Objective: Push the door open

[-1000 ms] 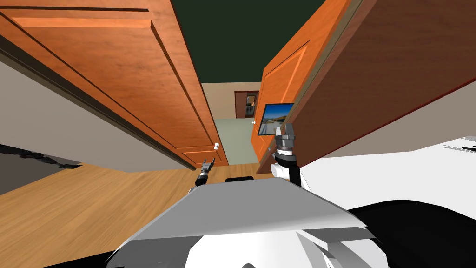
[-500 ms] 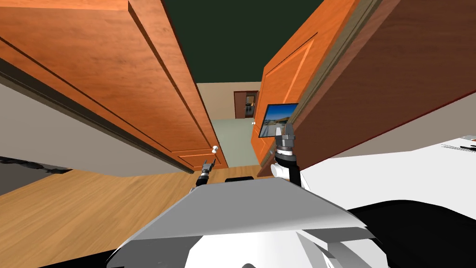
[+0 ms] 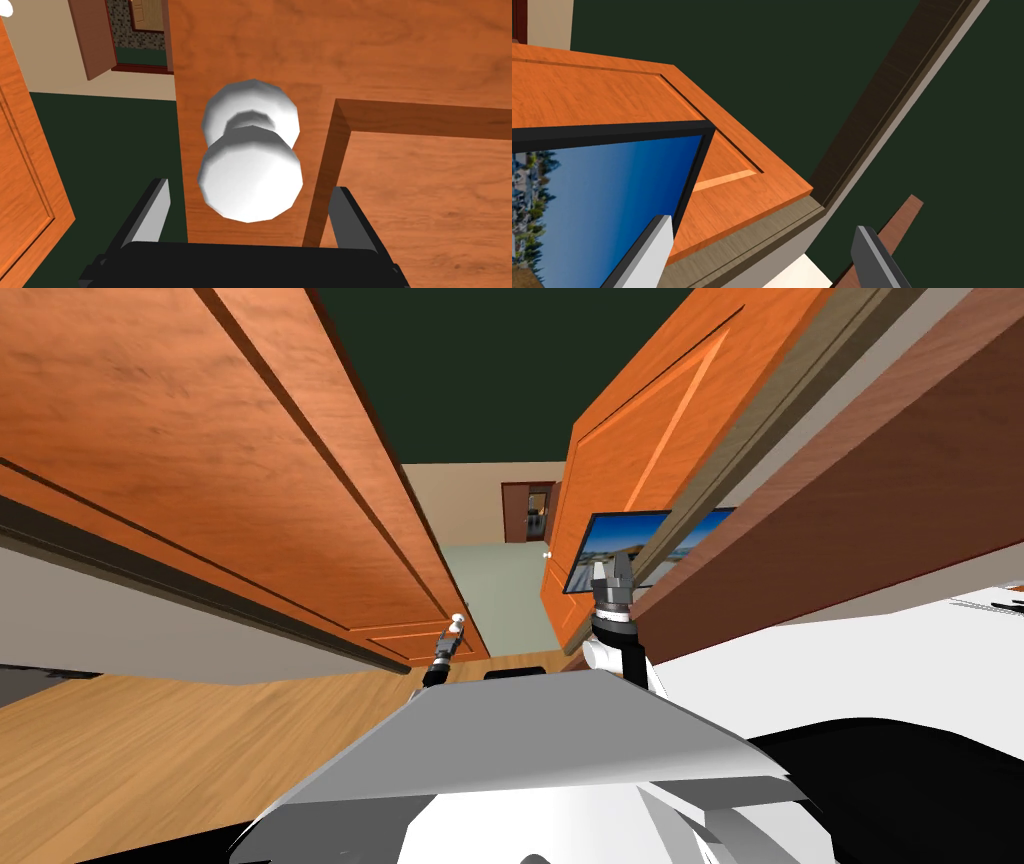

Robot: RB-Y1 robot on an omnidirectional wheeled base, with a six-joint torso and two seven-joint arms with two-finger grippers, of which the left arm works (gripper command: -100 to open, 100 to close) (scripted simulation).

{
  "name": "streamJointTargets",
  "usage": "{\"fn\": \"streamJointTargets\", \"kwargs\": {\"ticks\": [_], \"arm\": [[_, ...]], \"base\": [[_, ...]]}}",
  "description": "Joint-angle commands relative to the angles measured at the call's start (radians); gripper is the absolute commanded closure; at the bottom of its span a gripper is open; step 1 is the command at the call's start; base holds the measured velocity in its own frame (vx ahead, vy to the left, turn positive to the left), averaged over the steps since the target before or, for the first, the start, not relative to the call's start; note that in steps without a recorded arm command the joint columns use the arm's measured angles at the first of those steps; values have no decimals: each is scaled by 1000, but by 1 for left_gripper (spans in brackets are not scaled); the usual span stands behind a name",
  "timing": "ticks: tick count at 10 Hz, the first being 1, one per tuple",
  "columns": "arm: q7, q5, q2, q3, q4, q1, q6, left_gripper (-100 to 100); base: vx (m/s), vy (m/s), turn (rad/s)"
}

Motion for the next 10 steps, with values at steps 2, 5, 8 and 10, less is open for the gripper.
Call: {"fn": "streamJointTargets", "kwargs": {"ticks": [2, 5, 8, 10], "arm": [[-3, 1, -3, 2, 4, -3, 2, -100], [-3, 1, -3, 2, 4, -3, 2, 100], [-3, 1, -3, 2, 4, -3, 2, 100], [42, 21, -1, 0, 3, -8, 5, 100]], "base": [[133, 18, -10], [-17, -4, -9], [0, 0, 0], [23, 5, -36]]}}
